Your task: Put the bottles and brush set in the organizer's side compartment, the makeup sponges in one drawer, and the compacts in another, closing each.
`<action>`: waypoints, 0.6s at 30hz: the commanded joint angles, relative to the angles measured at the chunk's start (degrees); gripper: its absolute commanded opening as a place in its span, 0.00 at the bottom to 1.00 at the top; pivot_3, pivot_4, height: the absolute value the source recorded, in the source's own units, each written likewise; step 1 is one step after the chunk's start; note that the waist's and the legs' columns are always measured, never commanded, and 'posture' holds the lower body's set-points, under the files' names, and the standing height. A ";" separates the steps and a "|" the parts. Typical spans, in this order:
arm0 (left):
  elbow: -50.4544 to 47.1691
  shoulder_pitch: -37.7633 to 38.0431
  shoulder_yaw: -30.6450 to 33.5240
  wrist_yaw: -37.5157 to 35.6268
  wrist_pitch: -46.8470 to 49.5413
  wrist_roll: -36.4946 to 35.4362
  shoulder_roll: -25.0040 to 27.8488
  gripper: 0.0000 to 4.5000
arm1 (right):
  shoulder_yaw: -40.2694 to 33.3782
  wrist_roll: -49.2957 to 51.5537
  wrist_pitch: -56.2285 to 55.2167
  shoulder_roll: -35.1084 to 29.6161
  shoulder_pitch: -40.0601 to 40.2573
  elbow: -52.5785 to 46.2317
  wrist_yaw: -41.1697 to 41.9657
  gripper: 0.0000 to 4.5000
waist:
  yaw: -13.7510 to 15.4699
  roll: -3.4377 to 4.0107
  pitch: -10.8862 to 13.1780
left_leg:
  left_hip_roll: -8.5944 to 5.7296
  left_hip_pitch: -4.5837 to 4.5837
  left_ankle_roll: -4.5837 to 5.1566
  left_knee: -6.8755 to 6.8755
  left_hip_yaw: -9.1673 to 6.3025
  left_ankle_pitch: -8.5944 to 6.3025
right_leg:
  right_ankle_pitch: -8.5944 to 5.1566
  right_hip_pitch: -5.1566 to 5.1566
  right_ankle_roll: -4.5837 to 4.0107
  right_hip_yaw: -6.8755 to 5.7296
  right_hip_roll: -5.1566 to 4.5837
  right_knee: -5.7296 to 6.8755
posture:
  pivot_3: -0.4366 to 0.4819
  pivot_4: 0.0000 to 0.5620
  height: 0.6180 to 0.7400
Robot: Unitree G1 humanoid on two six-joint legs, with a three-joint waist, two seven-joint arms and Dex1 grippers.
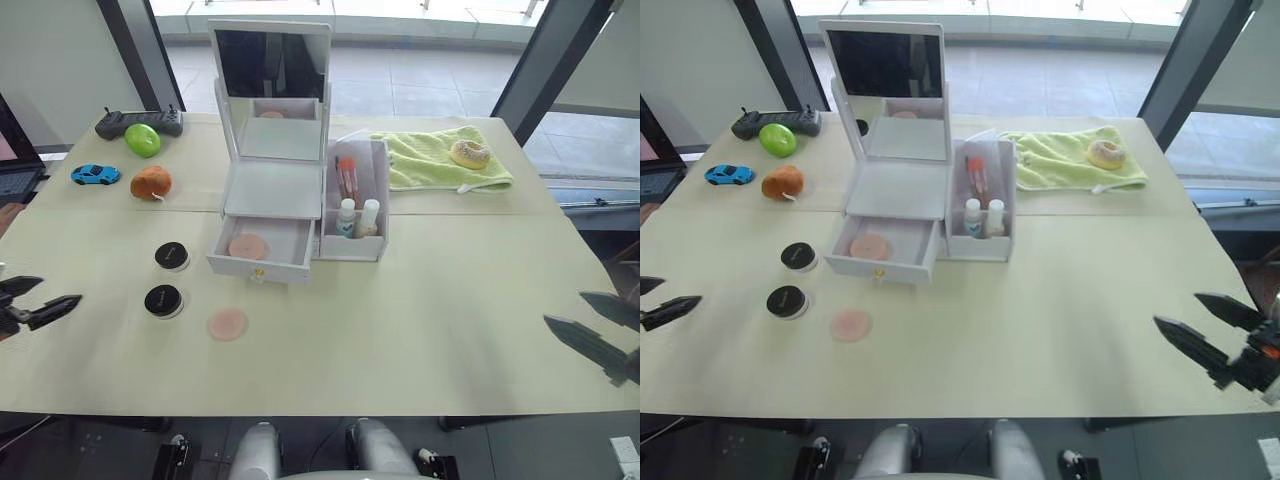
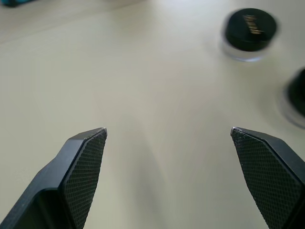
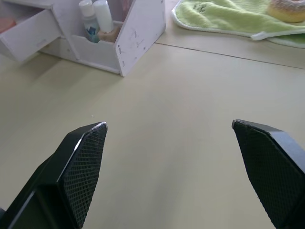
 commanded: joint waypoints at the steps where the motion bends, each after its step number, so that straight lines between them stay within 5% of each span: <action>1: 3.45 -0.72 3.18 1.66 -3.41 -0.74 2.66 1.00 | -3.76 -2.72 -5.46 0.34 1.26 6.73 3.72 1.00 | 0.07 -0.03 0.00 | 0.00 0.05 -0.02 -0.04 0.03 -0.01 | -0.02 -0.01 -0.02 -0.01 -0.06 -0.01 | 0.48 0.27 1.00; 11: 1.14 -0.61 2.42 -2.70 -3.11 -1.84 1.02 1.00 | 0.79 -3.66 -7.86 0.87 -1.48 6.07 3.66 1.00 | 0.21 0.15 -0.10 | -0.03 0.31 -0.04 -0.46 0.90 -0.02 | 0.00 0.02 0.17 -0.06 -0.63 0.14 | 0.48 0.27 1.00; 18: -27.55 7.47 1.24 -6.83 9.30 -8.11 -6.10 1.00 | 6.21 6.40 1.44 -2.60 -5.46 -12.67 -1.03 1.00 | 0.20 0.25 -0.17 | -0.02 0.28 -0.05 -0.45 1.18 -0.02 | 0.01 0.08 0.20 0.05 -0.75 0.16 | 0.48 0.27 1.00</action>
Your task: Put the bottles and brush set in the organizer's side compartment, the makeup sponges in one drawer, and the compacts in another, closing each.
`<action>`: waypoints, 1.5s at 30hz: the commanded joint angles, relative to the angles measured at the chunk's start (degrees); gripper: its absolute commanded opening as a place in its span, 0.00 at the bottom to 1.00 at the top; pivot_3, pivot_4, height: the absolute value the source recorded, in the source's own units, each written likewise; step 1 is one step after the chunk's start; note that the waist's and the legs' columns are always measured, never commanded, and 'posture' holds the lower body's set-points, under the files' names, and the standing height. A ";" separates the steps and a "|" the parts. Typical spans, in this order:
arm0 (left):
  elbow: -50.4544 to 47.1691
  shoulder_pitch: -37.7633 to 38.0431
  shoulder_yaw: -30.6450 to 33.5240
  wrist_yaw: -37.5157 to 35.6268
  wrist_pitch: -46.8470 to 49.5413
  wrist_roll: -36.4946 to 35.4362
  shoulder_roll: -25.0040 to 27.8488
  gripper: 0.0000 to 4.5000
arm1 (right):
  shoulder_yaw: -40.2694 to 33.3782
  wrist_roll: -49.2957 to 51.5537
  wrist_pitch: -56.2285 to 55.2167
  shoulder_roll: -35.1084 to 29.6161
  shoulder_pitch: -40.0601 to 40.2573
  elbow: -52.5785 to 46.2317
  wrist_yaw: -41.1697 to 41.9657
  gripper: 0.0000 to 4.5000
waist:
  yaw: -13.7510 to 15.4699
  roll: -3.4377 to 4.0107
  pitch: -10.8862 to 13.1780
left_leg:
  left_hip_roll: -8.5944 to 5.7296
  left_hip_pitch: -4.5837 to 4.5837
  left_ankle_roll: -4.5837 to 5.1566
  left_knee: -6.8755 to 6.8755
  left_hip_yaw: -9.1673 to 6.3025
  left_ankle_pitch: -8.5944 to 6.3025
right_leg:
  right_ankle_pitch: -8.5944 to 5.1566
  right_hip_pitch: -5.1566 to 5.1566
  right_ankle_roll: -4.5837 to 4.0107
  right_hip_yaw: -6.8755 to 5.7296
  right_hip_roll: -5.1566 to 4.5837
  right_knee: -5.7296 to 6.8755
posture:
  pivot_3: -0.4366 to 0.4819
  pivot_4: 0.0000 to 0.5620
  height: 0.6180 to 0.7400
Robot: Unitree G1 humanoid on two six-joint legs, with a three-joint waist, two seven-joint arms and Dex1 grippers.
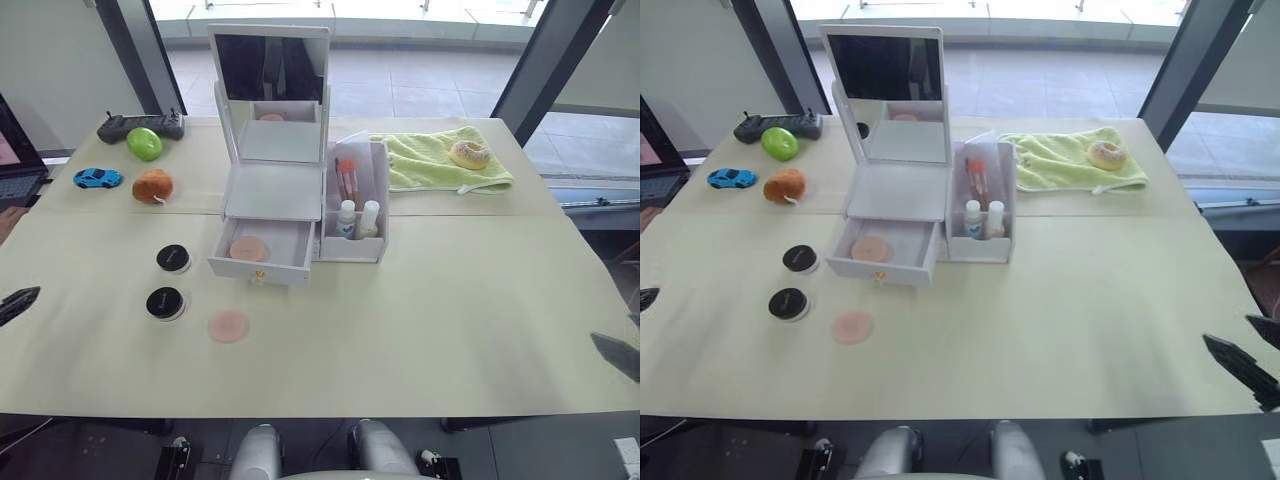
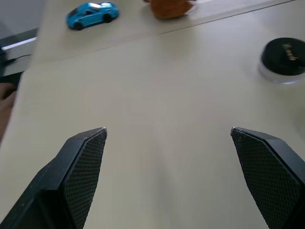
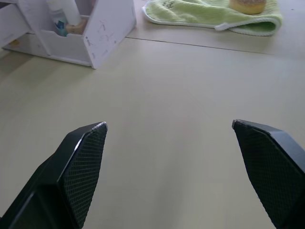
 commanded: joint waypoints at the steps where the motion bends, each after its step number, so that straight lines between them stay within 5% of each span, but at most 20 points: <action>1: -17.05 3.62 -0.08 0.00 7.06 -4.72 -2.35 1.00 | 2.51 8.90 5.37 -3.40 -3.97 -11.06 -4.09 1.00 | -0.16 -0.05 -0.02 | 0.02 -0.01 0.00 0.00 0.03 0.00 | 0.01 -0.01 0.01 0.03 0.01 -0.01 | 0.48 0.27 1.00; 9: -46.89 13.96 -0.85 4.29 20.83 -13.28 -9.61 1.00 | 27.82 15.50 11.66 -9.06 -29.94 -19.60 -16.79 1.00 | -1.35 -0.31 0.00 | 0.06 -0.01 0.01 0.03 -0.02 0.01 | 0.04 0.03 0.03 0.03 0.06 -0.05 | 0.48 0.27 1.00; 16: -62.97 21.21 -5.52 12.26 26.32 -15.18 -17.18 1.00 | 47.69 9.56 14.64 -6.23 -54.43 -14.99 -16.20 1.00 | -0.93 -0.12 0.11 | 0.00 -0.01 0.03 0.31 -0.16 0.01 | 0.25 -0.11 -0.12 -0.01 0.05 -0.10 | 0.48 0.27 1.00; 26: -62.76 22.09 -17.62 24.55 14.54 0.34 -28.09 1.00 | 56.90 2.85 13.98 -4.42 -66.29 -9.05 -9.14 1.00 | -0.50 -0.13 0.07 | -0.06 -0.06 0.03 0.57 -0.11 0.01 | 0.38 -0.01 -0.20 -0.01 -0.02 -0.18 | 0.48 0.27 1.00; 45: -56.06 20.42 -23.02 28.60 10.91 6.28 -30.83 1.00 | 58.87 -2.94 15.59 -1.48 -70.52 -4.84 -5.99 1.00 | -0.81 0.01 0.04 | -0.08 -0.08 0.04 0.56 -0.15 0.01 | 0.39 -0.03 -0.20 -0.05 -0.03 -0.18 | 0.48 0.27 1.00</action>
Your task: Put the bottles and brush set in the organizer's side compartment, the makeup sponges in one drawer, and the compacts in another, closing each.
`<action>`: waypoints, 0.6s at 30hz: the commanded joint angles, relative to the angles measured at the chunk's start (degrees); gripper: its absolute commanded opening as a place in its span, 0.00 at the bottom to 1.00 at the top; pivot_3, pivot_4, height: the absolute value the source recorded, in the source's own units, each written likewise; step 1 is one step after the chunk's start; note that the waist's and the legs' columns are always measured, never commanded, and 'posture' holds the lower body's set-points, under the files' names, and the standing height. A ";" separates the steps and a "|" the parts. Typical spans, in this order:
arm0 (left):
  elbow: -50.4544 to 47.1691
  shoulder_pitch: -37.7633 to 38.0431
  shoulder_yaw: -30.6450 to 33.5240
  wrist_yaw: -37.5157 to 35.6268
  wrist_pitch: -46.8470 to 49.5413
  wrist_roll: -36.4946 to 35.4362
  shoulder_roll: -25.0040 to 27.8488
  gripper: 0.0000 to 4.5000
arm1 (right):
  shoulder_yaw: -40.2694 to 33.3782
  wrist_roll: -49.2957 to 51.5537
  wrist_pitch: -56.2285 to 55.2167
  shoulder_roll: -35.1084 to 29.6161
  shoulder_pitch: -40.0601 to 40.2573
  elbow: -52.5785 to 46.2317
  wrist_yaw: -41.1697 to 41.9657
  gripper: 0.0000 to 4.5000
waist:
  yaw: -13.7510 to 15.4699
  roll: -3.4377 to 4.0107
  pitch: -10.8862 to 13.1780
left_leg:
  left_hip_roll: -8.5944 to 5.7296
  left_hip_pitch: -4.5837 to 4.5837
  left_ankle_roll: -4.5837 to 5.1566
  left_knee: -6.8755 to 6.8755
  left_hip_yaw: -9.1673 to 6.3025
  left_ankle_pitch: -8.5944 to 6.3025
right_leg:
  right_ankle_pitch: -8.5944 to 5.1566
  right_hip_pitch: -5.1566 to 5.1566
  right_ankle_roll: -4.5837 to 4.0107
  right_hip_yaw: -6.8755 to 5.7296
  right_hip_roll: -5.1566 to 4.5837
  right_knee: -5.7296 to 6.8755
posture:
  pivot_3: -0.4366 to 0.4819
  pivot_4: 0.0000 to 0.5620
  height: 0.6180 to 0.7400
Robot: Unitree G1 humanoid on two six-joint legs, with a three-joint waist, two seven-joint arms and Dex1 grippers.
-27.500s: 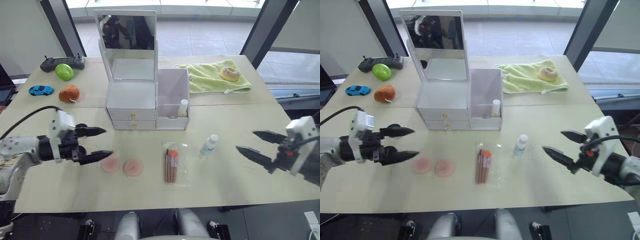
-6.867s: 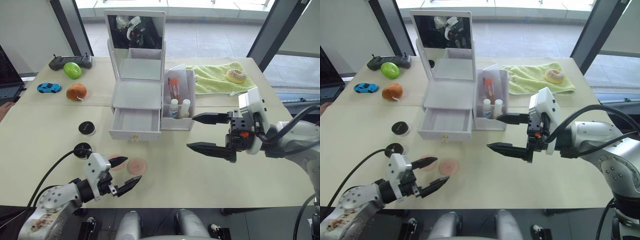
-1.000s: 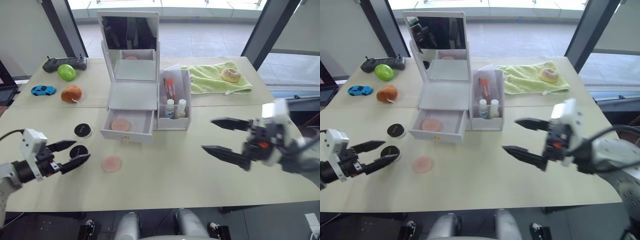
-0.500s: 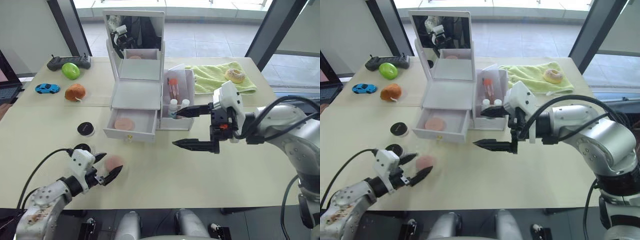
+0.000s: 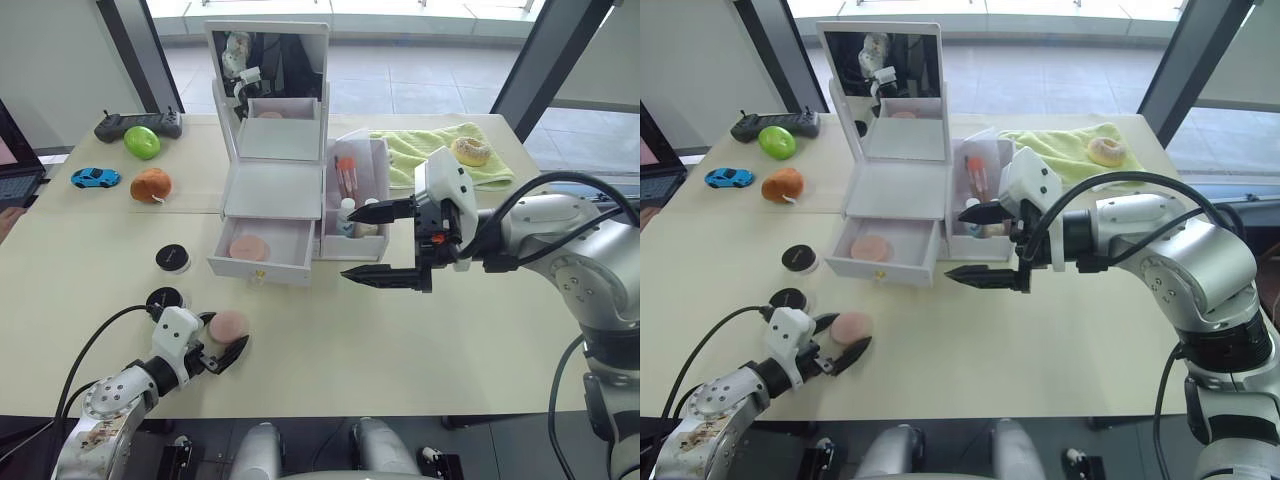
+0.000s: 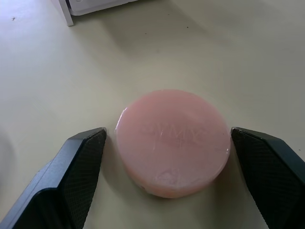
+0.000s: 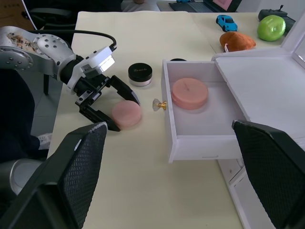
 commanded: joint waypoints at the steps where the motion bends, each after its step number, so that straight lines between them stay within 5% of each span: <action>1: 0.80 -1.16 -0.23 0.57 -0.08 -0.04 -0.35 1.00 | -1.14 -0.42 0.23 0.42 0.16 -0.66 0.36 1.00 | 0.03 0.00 0.00 | 0.00 0.00 0.00 0.00 0.00 0.00 | 0.00 0.00 0.00 0.00 0.00 0.00 | 0.48 0.27 1.00; 9: 1.48 -0.72 -0.33 -0.66 0.44 -0.90 -0.15 1.00 | -1.69 -0.74 0.45 0.82 0.77 -1.07 0.10 1.00 | -0.09 0.01 0.00 | 0.00 0.00 0.00 -0.01 0.00 0.00 | -0.01 -0.01 0.03 0.00 0.00 0.00 | 0.48 0.27 1.00; 15: 0.81 -1.19 1.04 -1.69 0.19 -3.12 -0.11 0.67 | -1.90 -0.77 0.54 0.84 0.73 -1.12 0.00 1.00 | -0.08 0.02 0.01 | 0.01 0.00 0.00 -0.01 0.00 0.00 | -0.02 -0.01 0.05 0.00 0.00 -0.01 | 0.48 0.27 1.00; 18: -1.19 -2.27 3.60 -3.05 0.40 -7.01 0.10 0.66 | -1.84 -0.92 0.51 1.05 0.88 -1.05 -0.29 1.00 | -0.10 -0.01 0.02 | 0.02 -0.03 0.00 -0.01 0.00 0.00 | -0.03 -0.04 0.05 -0.01 0.00 -0.01 | 0.48 0.27 1.00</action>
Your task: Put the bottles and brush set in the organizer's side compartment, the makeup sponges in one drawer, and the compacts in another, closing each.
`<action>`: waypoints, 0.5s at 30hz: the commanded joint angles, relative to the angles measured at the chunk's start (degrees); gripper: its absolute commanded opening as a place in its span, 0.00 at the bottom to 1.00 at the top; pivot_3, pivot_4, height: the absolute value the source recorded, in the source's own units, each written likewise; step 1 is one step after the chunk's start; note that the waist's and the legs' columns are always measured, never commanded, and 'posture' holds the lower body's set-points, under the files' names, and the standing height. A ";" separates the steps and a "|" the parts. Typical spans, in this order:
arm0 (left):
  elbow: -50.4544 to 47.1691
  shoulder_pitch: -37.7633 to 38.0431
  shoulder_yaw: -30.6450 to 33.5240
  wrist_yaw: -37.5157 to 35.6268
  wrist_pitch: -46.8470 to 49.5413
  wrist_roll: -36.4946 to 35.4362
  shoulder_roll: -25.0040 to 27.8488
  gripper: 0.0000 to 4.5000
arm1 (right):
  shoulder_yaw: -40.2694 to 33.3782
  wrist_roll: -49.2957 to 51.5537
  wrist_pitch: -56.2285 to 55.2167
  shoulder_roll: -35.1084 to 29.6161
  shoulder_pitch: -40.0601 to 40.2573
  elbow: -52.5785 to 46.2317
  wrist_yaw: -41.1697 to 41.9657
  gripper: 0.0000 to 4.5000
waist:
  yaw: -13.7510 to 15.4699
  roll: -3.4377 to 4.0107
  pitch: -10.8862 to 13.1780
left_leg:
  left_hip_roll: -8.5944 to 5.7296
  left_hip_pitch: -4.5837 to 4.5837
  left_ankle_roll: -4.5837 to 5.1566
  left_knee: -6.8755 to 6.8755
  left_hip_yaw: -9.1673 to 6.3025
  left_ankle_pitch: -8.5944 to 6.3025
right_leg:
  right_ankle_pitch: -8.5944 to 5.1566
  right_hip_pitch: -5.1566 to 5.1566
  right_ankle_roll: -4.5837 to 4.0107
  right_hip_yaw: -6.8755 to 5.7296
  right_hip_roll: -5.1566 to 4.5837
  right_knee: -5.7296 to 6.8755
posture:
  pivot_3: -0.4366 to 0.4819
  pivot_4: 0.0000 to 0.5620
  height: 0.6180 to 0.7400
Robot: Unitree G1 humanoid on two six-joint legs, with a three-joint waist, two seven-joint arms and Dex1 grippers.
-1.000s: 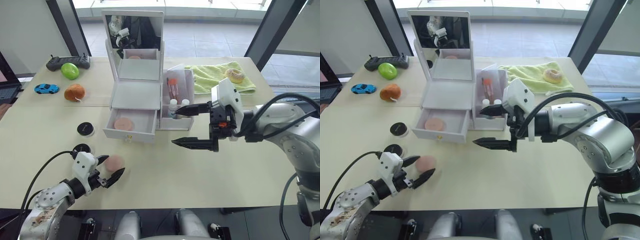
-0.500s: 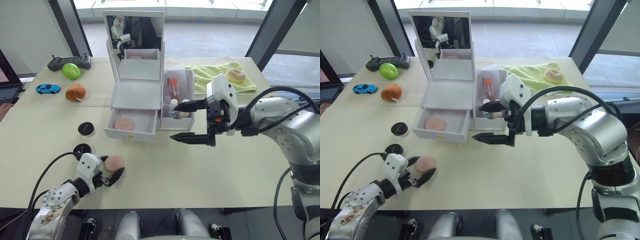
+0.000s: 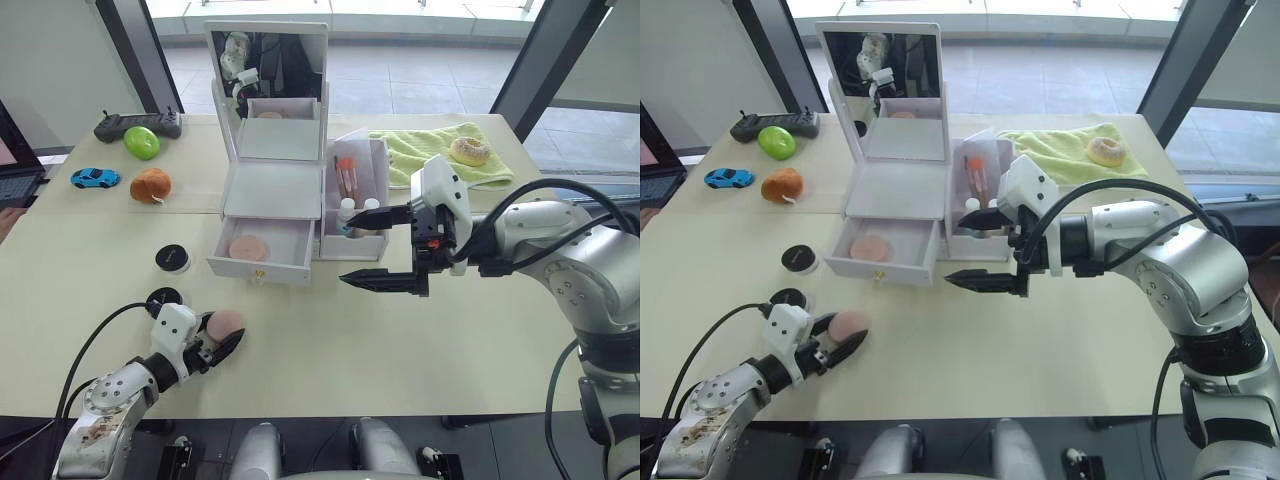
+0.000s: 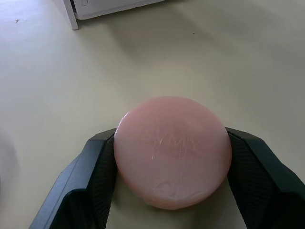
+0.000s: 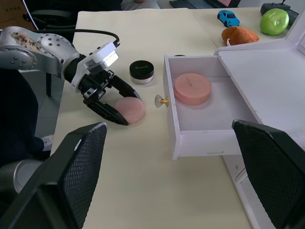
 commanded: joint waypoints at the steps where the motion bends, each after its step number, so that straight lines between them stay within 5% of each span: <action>1: -3.29 -1.56 3.95 -1.93 0.29 -5.41 0.73 0.66 | -1.89 -0.45 -0.01 0.20 -0.35 -1.00 -0.25 1.00 | -0.01 -0.03 0.02 | 0.02 -0.03 0.00 0.00 0.00 0.00 | 0.00 -0.03 0.00 -0.01 0.00 0.00 | 0.48 0.27 1.00; 8: 0.00 -13.16 14.13 -0.93 5.59 -10.18 9.61 0.66 | -2.46 -0.90 -0.33 0.48 0.28 -0.83 -0.74 1.00 | -0.01 -0.09 0.06 | 0.01 -0.12 0.00 0.03 -0.14 0.00 | -0.02 -0.07 0.09 -0.12 0.05 -0.01 | 0.48 0.27 1.00; 15: 5.78 -23.62 15.15 -1.72 8.76 -11.91 14.03 0.66 | -3.54 -1.24 -0.19 0.32 1.08 -1.74 -1.58 1.00 | -0.16 -0.05 0.10 | -0.03 -0.14 0.00 0.01 -0.16 0.00 | -0.01 -0.06 0.09 -0.13 0.06 -0.03 | 0.48 0.27 1.00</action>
